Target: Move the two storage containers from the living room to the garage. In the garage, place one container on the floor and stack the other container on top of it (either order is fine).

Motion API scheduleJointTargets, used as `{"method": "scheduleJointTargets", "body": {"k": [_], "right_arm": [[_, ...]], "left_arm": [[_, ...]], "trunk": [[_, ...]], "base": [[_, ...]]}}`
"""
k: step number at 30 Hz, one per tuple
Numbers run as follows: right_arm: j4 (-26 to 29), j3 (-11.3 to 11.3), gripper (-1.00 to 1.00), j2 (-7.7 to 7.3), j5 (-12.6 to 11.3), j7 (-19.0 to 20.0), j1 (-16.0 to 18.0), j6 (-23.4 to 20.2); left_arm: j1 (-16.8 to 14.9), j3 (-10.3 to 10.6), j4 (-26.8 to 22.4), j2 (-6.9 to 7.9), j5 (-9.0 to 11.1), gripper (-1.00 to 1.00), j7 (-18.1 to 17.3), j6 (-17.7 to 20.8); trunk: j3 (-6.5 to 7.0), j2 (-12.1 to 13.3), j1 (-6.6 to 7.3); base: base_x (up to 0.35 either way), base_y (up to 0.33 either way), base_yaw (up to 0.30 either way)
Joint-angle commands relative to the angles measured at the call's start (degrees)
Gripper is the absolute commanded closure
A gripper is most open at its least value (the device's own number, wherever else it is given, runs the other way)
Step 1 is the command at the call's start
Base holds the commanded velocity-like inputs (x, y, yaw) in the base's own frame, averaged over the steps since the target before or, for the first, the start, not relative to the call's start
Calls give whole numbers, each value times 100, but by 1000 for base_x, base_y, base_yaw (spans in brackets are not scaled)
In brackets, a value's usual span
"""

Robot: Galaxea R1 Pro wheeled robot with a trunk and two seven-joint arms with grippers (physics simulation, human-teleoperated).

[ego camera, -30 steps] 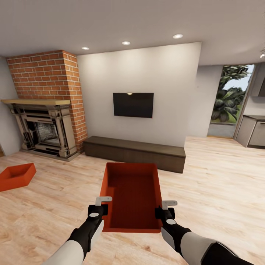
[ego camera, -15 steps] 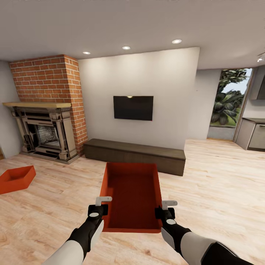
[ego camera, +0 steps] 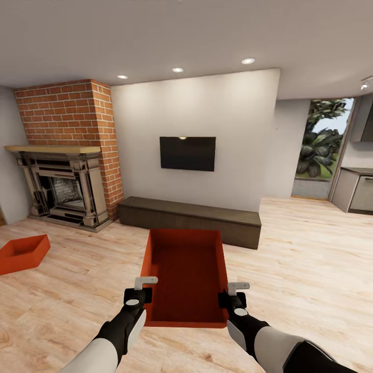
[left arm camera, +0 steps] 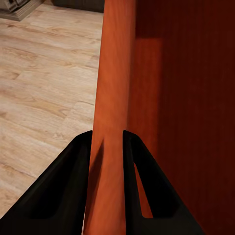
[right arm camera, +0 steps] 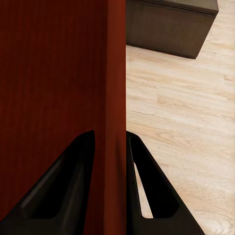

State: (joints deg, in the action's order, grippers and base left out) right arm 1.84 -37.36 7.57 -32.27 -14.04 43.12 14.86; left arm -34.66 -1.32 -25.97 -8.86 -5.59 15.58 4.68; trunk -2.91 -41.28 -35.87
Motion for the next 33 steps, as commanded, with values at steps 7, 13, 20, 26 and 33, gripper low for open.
{"method": "scheduleJointTargets", "body": {"k": [7,13,20,26,33], "right_arm": [[17,49,100,1,45,7,4,8],[15,47,100,7,45,7,4,2],[18,51,100,7,45,7,4,8],[18,53,100,6,45,6,4,8],[17,53,100,7,45,7,4,8]], "left_arm": [[-5,-413,-5,-1,-65,100,33,51],[-5,-413,-5,-3,-65,100,33,51],[-5,-413,-7,-3,-65,100,33,51],[-5,-413,-8,-1,-65,100,33,51],[-5,-413,-10,-1,-65,100,33,51]], "trunk": [[-10,-9,-2],[-10,-9,-2],[-10,-9,-2],[-10,-9,-2],[-10,-9,-2]], "base": [[0,0,0],[0,0,0],[0,0,0],[0,0,63],[0,0,270]]}}
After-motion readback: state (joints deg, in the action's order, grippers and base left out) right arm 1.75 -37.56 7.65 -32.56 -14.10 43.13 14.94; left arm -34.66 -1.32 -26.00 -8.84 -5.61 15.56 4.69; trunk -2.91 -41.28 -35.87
